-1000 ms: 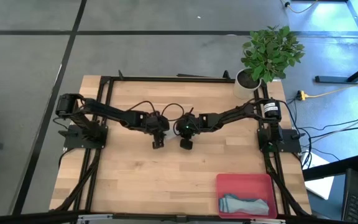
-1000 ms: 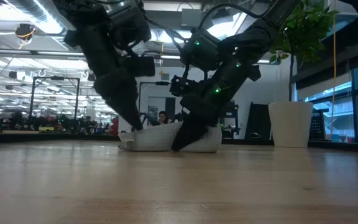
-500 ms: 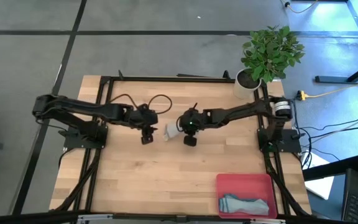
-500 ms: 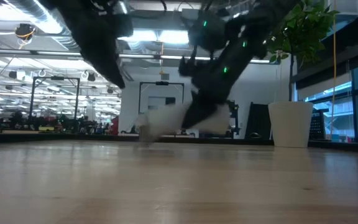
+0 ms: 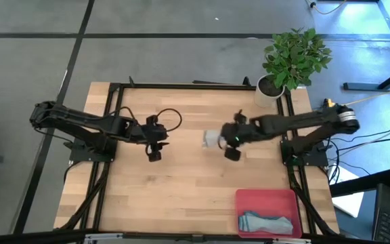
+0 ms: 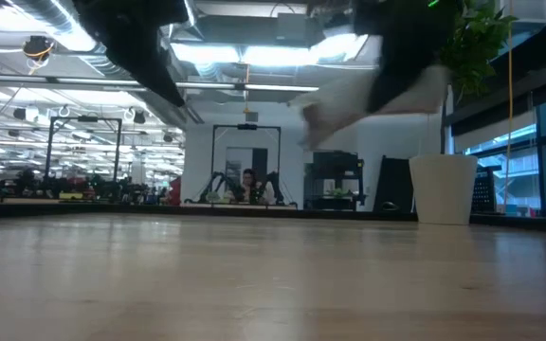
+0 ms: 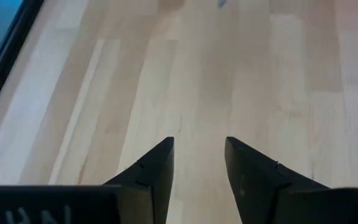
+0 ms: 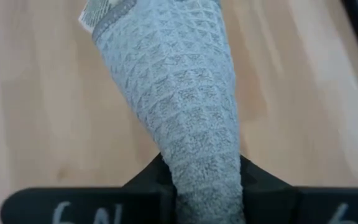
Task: Roll microfiber towels into tight, uniform cylinder then place into a basket
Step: Put the rolled gray towel into the bin, then return to home position
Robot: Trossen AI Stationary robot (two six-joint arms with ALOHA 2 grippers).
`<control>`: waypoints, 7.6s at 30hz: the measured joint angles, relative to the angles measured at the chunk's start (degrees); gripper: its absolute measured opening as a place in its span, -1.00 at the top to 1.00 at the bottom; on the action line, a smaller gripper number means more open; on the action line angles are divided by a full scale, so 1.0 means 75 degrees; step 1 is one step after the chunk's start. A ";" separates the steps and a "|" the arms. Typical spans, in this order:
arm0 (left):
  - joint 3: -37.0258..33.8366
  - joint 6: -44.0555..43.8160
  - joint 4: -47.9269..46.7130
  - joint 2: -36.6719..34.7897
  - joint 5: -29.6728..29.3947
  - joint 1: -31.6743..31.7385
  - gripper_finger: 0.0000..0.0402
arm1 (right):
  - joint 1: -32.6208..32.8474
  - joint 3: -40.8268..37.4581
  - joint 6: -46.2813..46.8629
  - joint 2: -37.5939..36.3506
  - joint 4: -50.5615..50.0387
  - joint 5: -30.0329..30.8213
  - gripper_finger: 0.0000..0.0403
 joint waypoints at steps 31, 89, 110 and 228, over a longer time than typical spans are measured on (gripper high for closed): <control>-0.0003 0.0818 0.1074 0.0006 0.0106 -0.1716 0.33 | 0.7719 0.0003 1.0246 0.1223 -0.1826 0.0457 0.71; -0.0009 0.1107 0.1155 -0.0047 -0.0368 -0.1850 0.33 | 0.6189 0.0009 0.9315 0.1674 -0.2011 -0.2162 -0.21; -0.0006 0.1972 0.0240 -0.2502 -0.1424 -0.1571 0.41 | 0.5357 0.0015 0.6052 -0.1503 -0.3013 0.6087 0.04; -0.6461 0.1480 0.4601 -0.8314 0.0831 0.2052 1.00 | 0.1101 -0.8483 -0.2079 -0.7413 0.8044 -0.3606 0.86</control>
